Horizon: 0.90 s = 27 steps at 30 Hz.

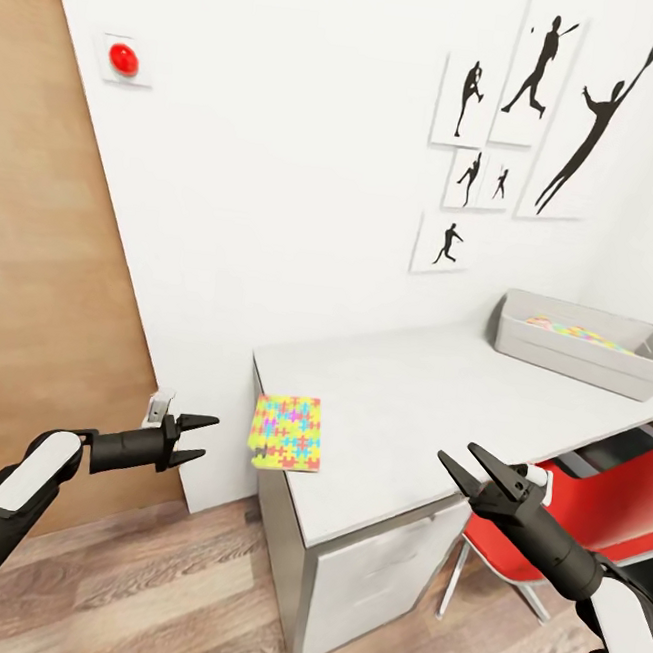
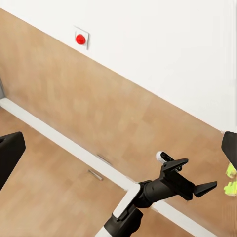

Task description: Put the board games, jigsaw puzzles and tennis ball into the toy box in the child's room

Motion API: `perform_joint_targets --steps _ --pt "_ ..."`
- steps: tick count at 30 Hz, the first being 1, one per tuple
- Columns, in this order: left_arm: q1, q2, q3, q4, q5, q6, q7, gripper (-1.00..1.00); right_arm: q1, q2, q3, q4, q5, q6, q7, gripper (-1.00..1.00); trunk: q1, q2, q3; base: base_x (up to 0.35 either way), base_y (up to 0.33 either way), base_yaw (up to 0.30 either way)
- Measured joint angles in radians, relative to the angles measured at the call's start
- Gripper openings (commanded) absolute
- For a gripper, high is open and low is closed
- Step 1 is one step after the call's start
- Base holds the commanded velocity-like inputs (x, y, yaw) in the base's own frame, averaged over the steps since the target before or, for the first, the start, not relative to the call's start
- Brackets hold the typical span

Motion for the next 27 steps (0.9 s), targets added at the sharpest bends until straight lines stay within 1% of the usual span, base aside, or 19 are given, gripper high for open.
perform_joint_targets --steps 11,15,19,27 --pt "0.000 0.000 0.001 0.000 0.000 0.000 0.000 1.00 0.000 0.002 0.000 0.000 0.000 0.000 0.002 1.00 0.000 0.000 0.003 0.029 0.004 -0.033" --pt "0.000 0.000 0.002 0.000 0.000 0.000 0.000 1.00 0.000 0.002 0.001 0.000 0.000 0.000 0.002 1.00 0.000 0.000 0.003 0.168 -0.005 -0.002" --pt "0.000 0.000 0.001 0.000 0.000 0.000 0.000 1.00 0.000 0.003 0.001 0.000 0.000 0.000 0.002 1.00 0.000 0.000 0.003 0.206 -0.097 0.000" --pt "0.000 0.000 0.001 0.000 0.000 0.000 0.000 1.00 0.000 0.003 0.001 0.000 0.000 0.000 0.002 1.00 0.000 0.000 0.003 0.050 -0.030 0.000"
